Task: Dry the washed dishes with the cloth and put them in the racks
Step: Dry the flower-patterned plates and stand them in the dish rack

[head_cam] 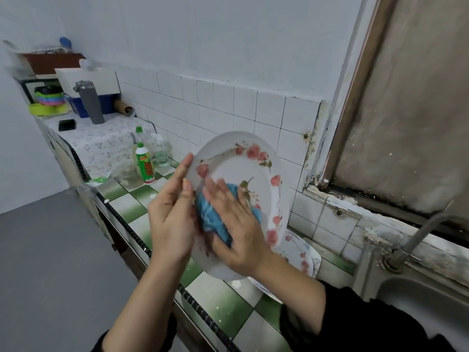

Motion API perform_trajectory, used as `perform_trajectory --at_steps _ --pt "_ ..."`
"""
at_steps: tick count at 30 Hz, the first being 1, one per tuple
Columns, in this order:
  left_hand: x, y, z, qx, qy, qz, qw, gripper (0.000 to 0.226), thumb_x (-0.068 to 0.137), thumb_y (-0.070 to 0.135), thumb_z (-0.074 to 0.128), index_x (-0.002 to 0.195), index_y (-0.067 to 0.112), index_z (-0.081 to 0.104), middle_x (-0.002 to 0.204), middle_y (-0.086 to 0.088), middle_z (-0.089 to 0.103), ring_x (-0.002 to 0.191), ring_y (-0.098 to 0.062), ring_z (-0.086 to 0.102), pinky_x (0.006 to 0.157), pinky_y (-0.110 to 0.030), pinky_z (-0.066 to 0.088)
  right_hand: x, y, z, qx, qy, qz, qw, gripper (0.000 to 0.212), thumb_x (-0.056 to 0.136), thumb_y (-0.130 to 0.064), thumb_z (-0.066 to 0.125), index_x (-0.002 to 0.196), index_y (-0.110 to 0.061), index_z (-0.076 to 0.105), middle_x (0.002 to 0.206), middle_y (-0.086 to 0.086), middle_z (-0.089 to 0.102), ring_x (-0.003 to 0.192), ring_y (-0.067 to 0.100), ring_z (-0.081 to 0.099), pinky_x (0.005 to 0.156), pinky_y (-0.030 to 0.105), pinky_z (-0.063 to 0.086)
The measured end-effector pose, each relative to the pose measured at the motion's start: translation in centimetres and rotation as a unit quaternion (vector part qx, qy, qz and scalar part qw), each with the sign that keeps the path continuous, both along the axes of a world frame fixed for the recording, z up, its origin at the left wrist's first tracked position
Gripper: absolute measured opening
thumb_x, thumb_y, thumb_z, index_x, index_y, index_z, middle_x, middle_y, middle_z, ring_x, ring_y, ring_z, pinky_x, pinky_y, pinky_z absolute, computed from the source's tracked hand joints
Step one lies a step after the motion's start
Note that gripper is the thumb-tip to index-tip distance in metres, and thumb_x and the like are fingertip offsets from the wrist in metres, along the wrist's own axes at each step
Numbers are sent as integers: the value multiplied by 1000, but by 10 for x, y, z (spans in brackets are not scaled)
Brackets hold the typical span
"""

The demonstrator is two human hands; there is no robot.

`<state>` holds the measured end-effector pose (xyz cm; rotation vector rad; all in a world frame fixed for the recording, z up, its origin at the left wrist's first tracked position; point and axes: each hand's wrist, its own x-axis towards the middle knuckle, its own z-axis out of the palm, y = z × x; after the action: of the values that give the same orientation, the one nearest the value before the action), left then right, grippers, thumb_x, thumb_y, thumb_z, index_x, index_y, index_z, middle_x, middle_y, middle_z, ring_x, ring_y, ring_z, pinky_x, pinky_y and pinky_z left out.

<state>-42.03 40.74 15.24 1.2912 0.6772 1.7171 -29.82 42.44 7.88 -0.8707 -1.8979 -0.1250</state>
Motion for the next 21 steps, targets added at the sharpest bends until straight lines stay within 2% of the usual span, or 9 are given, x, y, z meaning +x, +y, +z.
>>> perform_trajectory --at_steps 2,6,8,10,12,14,17,19,21 --pt "-11 5 1 1 -1 14 1000 40 101 -2 38 125 25 56 101 24 71 103 4 64 82 -11 49 26 4 -21 -21 -31 -48 998 60 96 -41 43 150 -17 30 159 -1 26 150 21 19 115 63 22" --pt "-8 3 -2 -1 17 6 1000 40 101 -2 39 132 21 50 101 27 70 100 9 63 80 -8 48 58 34 -5 -130 137 -182 965 58 98 -49 34 152 -33 20 163 -14 4 150 9 -10 122 55 7" --pt "1 0 -4 4 38 -8 999 39 101 -1 39 132 19 52 104 23 70 99 6 64 82 -10 49 43 42 24 -115 208 -183 954 57 99 -44 34 152 -32 18 162 -14 5 150 8 -11 123 48 2" --pt "8 -2 -5 12 65 -12 998 39 100 -2 39 132 16 51 94 28 70 93 9 63 82 -8 48 12 33 43 -116 233 -144 955 58 100 -37 36 153 -30 16 162 -14 6 150 7 -6 124 42 3" --pt "7 -4 -2 23 63 -1 998 39 100 -3 41 133 16 47 90 31 69 86 14 61 77 -4 46 -14 8 38 -88 172 -85 977 60 100 -30 39 154 -23 17 163 -6 13 151 12 3 124 43 7" --pt "-3 -1 0 24 53 12 998 39 100 -3 42 132 19 48 82 27 69 80 13 62 73 -4 46 -17 -12 7 -51 53 -42 996 61 97 -27 41 154 -17 19 163 -1 19 152 22 9 123 48 10" --pt "-20 2 2 29 61 15 998 41 99 -3 40 129 24 51 97 30 69 101 10 62 82 -7 46 18 -7 -34 -63 -2 -117 991 57 102 -47 26 155 -32 9 164 -12 2 152 19 1 120 55 13" --pt "-24 2 2 34 76 1 997 40 99 -3 41 128 23 54 106 29 68 109 7 60 85 -7 45 42 9 -35 -122 85 -191 970 58 100 -56 21 153 -40 2 161 -22 -10 150 8 -13 119 60 12" --pt "-21 0 2 40 88 -18 995 40 99 -4 41 130 19 52 108 29 67 111 7 59 87 -7 44 58 28 -15 -124 199 -226 945 60 100 -49 29 154 -34 9 162 -19 -7 148 6 -17 118 62 11"
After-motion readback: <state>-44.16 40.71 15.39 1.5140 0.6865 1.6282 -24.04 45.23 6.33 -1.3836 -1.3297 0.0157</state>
